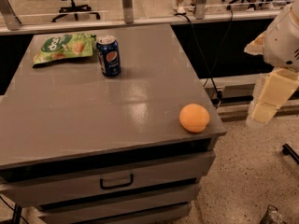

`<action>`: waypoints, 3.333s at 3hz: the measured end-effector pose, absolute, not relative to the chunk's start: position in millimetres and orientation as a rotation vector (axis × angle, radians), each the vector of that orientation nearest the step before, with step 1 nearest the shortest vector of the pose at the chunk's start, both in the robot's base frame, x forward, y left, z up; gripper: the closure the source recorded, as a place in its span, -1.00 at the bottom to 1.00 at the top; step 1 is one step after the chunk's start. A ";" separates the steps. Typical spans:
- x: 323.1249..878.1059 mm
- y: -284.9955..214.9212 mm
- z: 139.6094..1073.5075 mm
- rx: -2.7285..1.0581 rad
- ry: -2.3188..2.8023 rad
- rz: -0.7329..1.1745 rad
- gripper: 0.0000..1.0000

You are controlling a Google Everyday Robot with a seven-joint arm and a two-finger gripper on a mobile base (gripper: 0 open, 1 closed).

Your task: Move orange near pepsi can

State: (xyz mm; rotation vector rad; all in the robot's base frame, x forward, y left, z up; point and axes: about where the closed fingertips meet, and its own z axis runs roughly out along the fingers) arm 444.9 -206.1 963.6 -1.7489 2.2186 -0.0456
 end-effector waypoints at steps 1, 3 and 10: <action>447.3 -183.6 931.6 -1.791 2.202 0.078 -1.00; 442.4 -148.8 871.6 -1.814 2.148 0.313 -1.00; 580.7 -95.0 860.2 -1.569 2.135 0.448 1.00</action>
Offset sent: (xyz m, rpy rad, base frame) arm -0.0069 0.0655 -0.1104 0.2220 0.2037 0.1166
